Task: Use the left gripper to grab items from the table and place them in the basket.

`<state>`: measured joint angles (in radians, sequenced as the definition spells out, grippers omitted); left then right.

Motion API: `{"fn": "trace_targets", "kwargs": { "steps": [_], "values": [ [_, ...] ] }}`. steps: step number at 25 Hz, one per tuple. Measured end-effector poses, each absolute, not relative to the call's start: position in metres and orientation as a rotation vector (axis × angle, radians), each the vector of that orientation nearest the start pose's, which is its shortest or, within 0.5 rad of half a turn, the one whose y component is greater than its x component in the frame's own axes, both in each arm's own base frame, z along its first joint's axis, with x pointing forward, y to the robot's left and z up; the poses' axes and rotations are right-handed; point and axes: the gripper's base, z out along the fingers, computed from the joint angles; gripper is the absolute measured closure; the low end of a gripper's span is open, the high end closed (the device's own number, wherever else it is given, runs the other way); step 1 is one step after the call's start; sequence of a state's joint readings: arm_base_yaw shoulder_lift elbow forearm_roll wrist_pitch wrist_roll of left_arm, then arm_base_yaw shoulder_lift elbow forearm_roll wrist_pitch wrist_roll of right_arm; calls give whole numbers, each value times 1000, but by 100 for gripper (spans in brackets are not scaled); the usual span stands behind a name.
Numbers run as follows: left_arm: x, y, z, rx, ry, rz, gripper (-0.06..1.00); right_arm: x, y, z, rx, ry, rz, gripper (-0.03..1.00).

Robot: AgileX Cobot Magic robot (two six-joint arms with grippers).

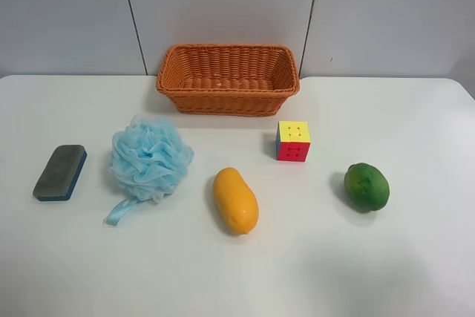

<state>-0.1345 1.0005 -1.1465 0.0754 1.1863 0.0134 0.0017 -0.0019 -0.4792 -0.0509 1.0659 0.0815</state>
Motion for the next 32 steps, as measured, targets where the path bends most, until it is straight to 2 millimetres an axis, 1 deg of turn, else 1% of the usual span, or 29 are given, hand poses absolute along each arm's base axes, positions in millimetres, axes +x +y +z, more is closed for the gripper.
{"fn": "trace_targets", "kwargs": {
  "steps": [1, 3, 6, 8, 11, 15, 18, 21, 24, 32],
  "values": [
    [179, -21, 386, 214, 2529, 41, -5, -3, -4, 271, 84, 2066, -10, -2],
    [198, -33, 378, 253, 2578, 24, -5, -3, -4, 271, 84, 2066, -10, -2],
    [222, -51, 366, 311, 2639, 2, -5, -3, -4, 271, 84, 2066, -10, -2],
    [235, -64, 358, 354, 2655, -20, -5, -3, -4, 271, 84, 2066, -10, -2],
    [253, -84, 340, 392, 2688, -77, -5, -3, -4, 271, 84, 2066, -10, -2],
    [276, -108, 310, 411, 2751, -155, -5, -3, -4, 271, 84, 2066, -10, -2],
    [291, -124, 281, 432, 2811, -185, -5, -3, -4, 271, 84, 2066, -10, -2],
    [304, -135, 253, 424, 2880, -214, -5, -3, -4, 271, 84, 2066, -10, -2],
    [314, -141, 225, 416, 2942, -218, -5, -3, -4, 271, 84, 2066, -10, -2],
    [333, -149, 159, 406, 3051, -181, -5, -3, -4, 271, 84, 2066, -10, -2]
  ]
}}
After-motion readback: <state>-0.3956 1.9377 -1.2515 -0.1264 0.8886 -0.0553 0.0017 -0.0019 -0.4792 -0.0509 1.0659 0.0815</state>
